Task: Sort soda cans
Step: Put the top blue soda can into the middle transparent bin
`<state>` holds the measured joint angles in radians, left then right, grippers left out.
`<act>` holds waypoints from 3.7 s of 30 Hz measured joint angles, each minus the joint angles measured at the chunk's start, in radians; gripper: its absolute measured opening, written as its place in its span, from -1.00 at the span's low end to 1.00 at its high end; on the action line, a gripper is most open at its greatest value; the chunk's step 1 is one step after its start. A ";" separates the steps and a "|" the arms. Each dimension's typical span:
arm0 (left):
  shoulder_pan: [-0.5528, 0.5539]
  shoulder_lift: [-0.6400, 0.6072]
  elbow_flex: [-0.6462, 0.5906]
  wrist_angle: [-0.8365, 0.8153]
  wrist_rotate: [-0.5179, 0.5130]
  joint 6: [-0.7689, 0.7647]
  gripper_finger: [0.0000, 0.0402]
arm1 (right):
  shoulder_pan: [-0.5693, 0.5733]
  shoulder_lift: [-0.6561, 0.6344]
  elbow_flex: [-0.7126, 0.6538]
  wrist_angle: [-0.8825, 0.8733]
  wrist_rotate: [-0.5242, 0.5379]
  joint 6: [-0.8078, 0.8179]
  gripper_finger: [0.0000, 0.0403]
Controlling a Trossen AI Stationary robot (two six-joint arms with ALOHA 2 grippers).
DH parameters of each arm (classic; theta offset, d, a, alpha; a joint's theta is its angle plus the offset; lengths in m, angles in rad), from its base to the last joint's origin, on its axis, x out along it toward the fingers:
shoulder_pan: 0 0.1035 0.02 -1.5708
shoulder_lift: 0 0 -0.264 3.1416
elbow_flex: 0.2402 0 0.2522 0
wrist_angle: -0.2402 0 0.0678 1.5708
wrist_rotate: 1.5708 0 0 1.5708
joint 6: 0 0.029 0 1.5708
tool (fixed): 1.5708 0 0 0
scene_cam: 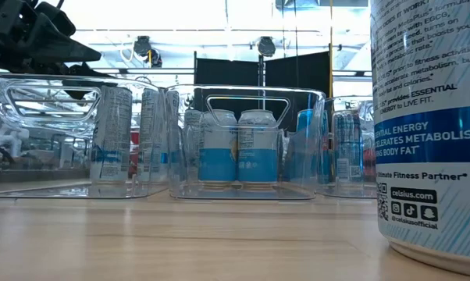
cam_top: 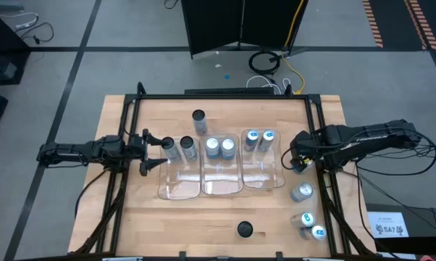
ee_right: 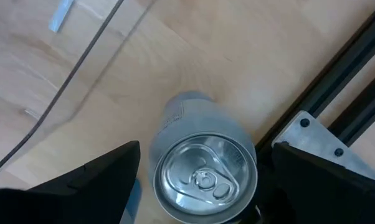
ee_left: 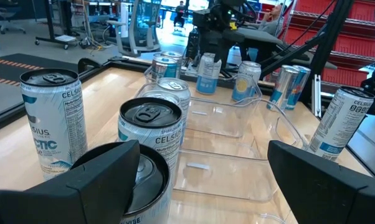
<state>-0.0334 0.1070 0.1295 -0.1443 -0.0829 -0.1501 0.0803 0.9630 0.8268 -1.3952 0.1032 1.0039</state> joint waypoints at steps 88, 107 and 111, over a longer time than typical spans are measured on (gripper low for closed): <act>0.000 0.000 0.000 0.000 0.000 0.000 0.81 | -0.015 1.068 1.300 0.077 -0.053 -0.719 0.46; 0.000 0.000 0.000 0.000 0.000 0.000 0.81 | -0.051 1.395 1.522 -0.039 0.031 -0.729 0.50; 0.000 0.000 0.000 0.001 0.000 0.000 0.81 | -0.062 1.413 1.522 -0.017 0.030 -0.737 0.50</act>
<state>-0.0334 0.1070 0.1294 -0.1438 -0.0828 -0.1501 0.0181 2.3757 2.3486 -1.4119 0.1331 0.2666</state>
